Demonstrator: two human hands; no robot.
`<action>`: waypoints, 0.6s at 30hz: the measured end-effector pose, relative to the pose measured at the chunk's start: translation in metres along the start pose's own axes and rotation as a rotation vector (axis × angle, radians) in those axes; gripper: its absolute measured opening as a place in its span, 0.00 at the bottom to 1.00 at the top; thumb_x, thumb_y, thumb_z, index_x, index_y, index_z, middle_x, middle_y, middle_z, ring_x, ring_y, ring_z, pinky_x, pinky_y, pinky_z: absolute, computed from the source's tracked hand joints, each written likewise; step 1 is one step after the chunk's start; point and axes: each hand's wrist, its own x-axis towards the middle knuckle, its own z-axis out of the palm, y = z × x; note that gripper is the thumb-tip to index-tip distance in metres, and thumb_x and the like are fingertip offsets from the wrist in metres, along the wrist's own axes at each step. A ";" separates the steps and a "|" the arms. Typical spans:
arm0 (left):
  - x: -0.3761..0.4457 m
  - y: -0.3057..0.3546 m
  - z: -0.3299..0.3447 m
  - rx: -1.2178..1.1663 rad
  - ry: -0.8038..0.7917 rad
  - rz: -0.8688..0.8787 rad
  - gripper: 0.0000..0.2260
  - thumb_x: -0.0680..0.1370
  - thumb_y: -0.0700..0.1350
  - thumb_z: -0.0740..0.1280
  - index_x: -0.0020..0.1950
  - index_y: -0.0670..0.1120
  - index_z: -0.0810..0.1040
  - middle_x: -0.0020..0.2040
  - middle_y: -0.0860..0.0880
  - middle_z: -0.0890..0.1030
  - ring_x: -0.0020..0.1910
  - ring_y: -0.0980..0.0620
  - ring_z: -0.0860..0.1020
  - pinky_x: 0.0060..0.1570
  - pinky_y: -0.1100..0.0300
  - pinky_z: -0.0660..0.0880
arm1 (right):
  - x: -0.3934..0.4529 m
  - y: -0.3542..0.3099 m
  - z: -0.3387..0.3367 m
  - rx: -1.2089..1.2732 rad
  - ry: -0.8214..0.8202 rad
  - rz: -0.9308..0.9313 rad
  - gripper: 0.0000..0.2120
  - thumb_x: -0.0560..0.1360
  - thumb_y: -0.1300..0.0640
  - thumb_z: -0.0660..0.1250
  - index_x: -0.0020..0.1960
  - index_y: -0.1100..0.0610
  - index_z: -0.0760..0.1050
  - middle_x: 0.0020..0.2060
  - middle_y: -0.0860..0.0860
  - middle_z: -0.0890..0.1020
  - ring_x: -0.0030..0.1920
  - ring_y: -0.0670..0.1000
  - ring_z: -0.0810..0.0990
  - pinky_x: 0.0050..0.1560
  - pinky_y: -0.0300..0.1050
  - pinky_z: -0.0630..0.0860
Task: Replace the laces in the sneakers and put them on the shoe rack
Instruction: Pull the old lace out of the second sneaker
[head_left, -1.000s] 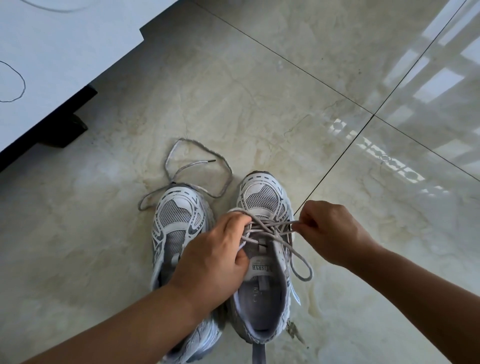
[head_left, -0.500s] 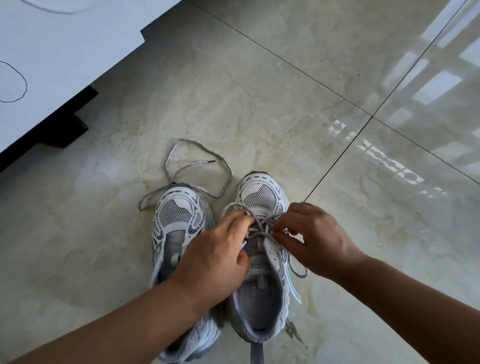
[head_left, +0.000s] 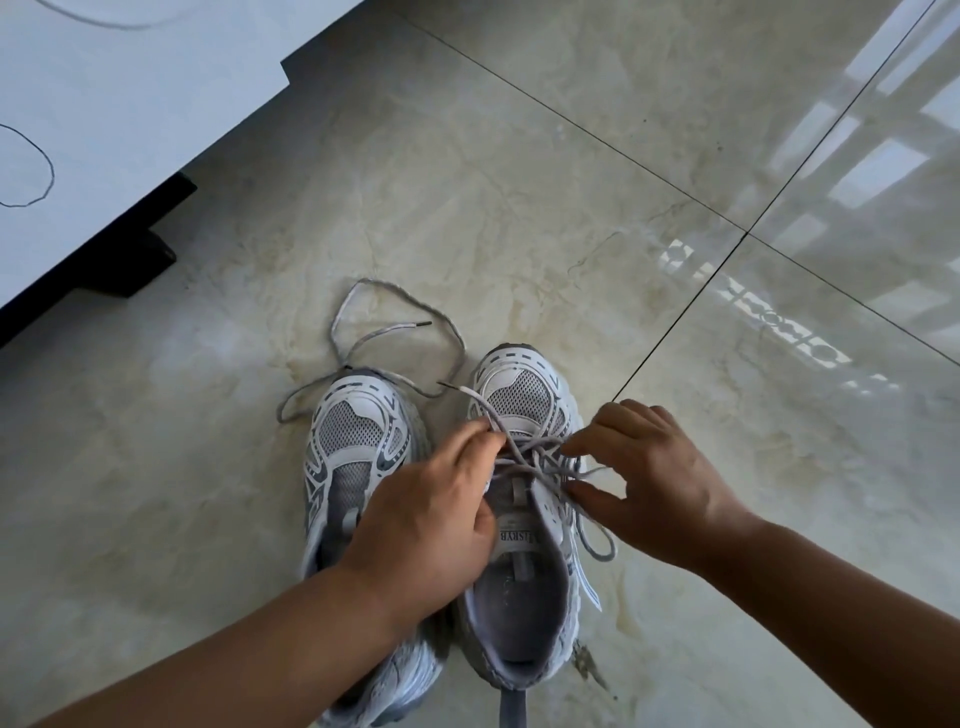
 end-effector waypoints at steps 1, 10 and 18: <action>0.000 0.000 0.000 -0.007 -0.006 -0.002 0.28 0.58 0.38 0.73 0.59 0.46 0.77 0.58 0.50 0.79 0.35 0.51 0.82 0.31 0.62 0.76 | 0.003 -0.004 0.000 0.033 0.013 -0.030 0.08 0.69 0.50 0.65 0.42 0.52 0.79 0.35 0.47 0.76 0.37 0.51 0.75 0.39 0.42 0.68; 0.000 0.001 0.000 -0.028 -0.021 -0.004 0.27 0.60 0.37 0.71 0.59 0.45 0.77 0.59 0.50 0.79 0.35 0.51 0.82 0.32 0.63 0.76 | -0.001 0.005 0.010 -0.092 0.006 -0.007 0.07 0.71 0.57 0.62 0.35 0.54 0.76 0.32 0.47 0.75 0.37 0.51 0.72 0.40 0.43 0.64; 0.000 -0.002 0.003 -0.014 -0.006 -0.023 0.25 0.60 0.39 0.68 0.58 0.44 0.77 0.59 0.49 0.80 0.35 0.49 0.82 0.29 0.61 0.76 | -0.021 0.034 0.009 -0.098 -0.038 0.156 0.06 0.63 0.57 0.75 0.34 0.51 0.78 0.32 0.45 0.75 0.35 0.50 0.74 0.38 0.44 0.69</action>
